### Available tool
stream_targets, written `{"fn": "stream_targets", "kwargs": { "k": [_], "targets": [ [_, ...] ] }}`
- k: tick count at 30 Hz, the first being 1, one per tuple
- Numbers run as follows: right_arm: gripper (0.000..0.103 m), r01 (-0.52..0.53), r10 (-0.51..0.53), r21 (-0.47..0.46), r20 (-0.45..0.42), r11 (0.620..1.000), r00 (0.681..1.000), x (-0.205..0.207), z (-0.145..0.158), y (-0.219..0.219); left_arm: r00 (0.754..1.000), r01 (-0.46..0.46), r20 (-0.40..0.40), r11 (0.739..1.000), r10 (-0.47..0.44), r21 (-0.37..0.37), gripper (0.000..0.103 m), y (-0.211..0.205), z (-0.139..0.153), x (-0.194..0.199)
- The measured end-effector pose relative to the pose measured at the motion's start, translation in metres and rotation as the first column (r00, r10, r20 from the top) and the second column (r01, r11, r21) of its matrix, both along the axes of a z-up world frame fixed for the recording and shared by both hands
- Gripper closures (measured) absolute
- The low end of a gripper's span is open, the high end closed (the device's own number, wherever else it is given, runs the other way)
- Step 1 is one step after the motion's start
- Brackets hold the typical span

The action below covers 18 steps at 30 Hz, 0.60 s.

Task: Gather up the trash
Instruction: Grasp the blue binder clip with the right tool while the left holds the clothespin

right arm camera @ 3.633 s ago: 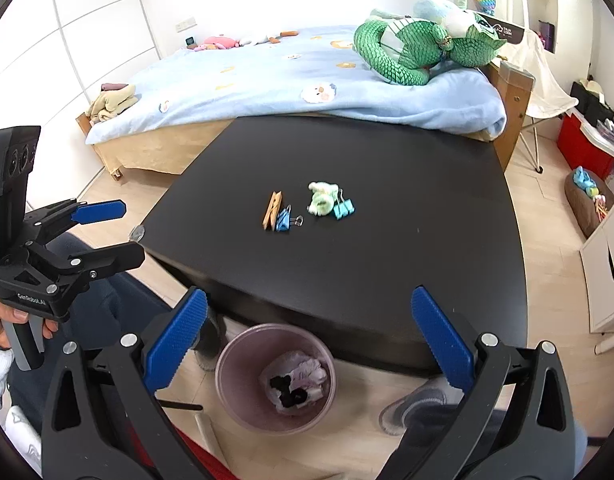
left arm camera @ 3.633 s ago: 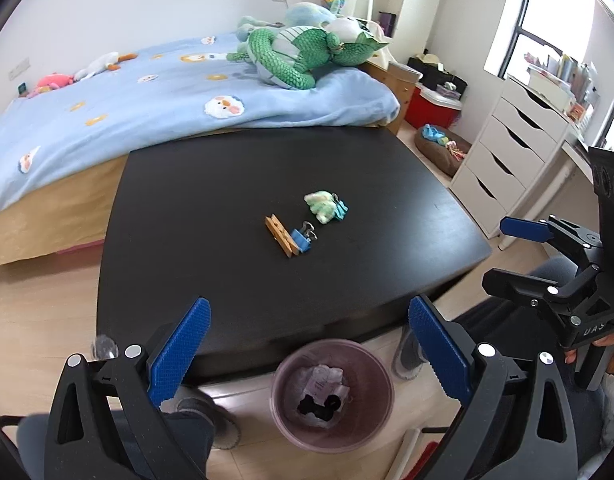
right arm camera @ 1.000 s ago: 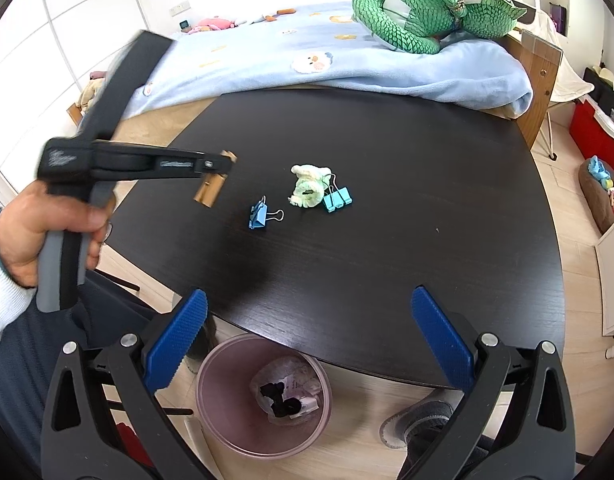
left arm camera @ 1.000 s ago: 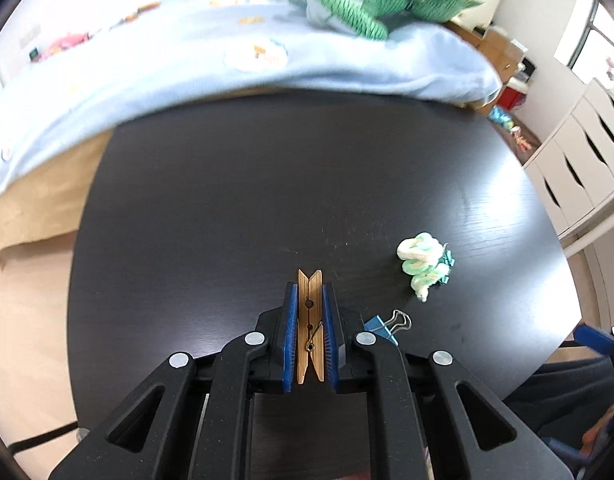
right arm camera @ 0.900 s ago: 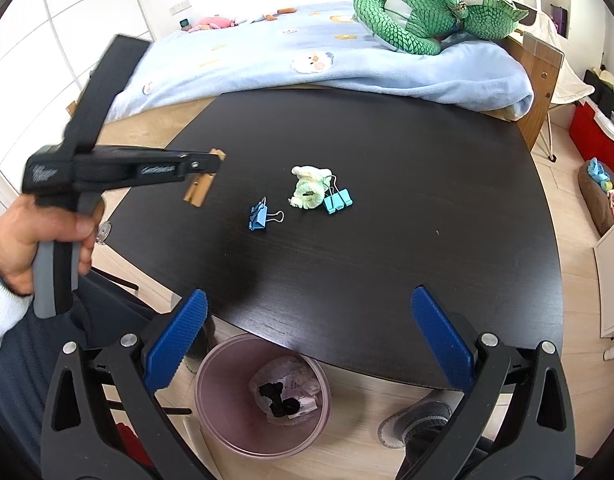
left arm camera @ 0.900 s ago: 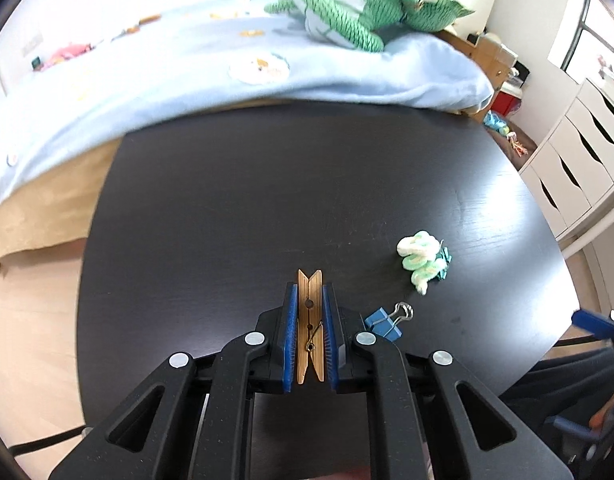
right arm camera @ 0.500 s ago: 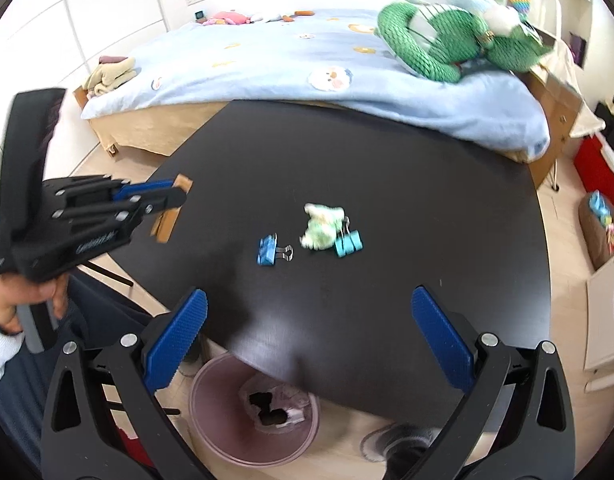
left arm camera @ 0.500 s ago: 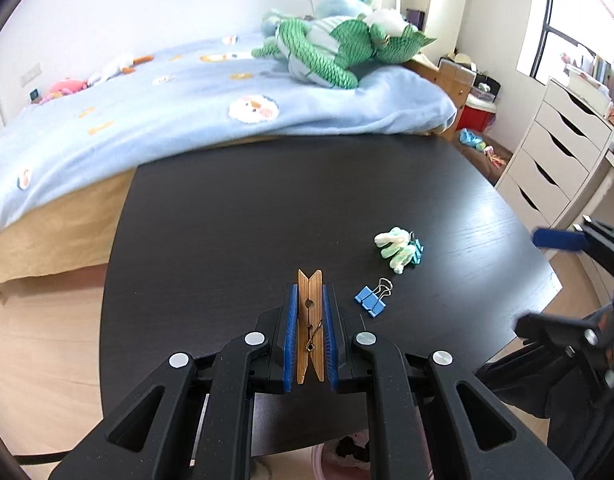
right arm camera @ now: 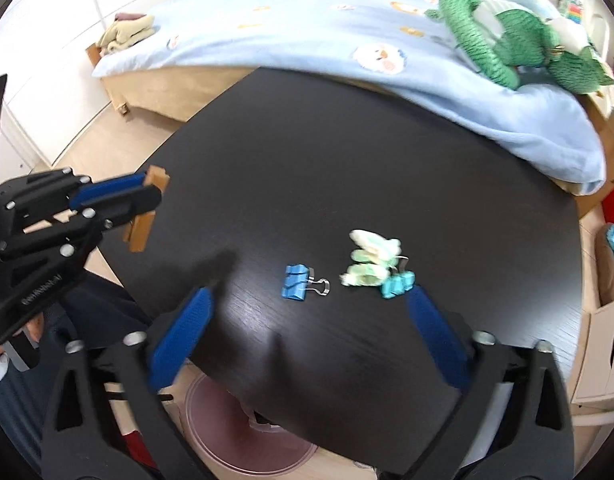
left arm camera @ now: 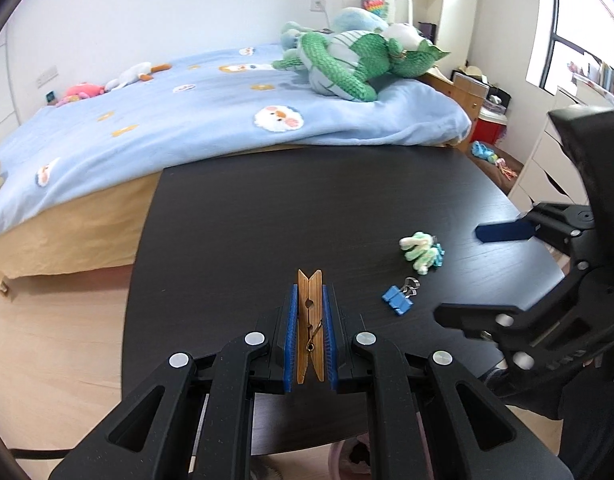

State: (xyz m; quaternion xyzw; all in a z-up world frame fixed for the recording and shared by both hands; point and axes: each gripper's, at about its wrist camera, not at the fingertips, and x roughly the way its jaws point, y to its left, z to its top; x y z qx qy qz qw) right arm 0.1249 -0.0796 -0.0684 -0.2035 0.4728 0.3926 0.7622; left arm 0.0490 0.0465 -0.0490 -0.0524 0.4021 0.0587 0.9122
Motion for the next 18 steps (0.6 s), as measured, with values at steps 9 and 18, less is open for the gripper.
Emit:
{"fn": "stream_targets", "kwargs": {
  "k": [9,18],
  "targets": [
    [0.05,-0.029,0.028,-0.016,-0.068,0.999,0.997,0.009,-0.024,0.017,1.0,-0.019,0.001,1.0,0.019,0.002,0.091,0.002,-0.004,-0.004],
    [0.082,-0.012,0.011,-0.017,-0.095,1.0,0.995,0.016,-0.036,0.019,1.0,-0.022,-0.001,1.0,0.022,0.0,0.091,0.001,-0.008,-0.003]
  ]
}}
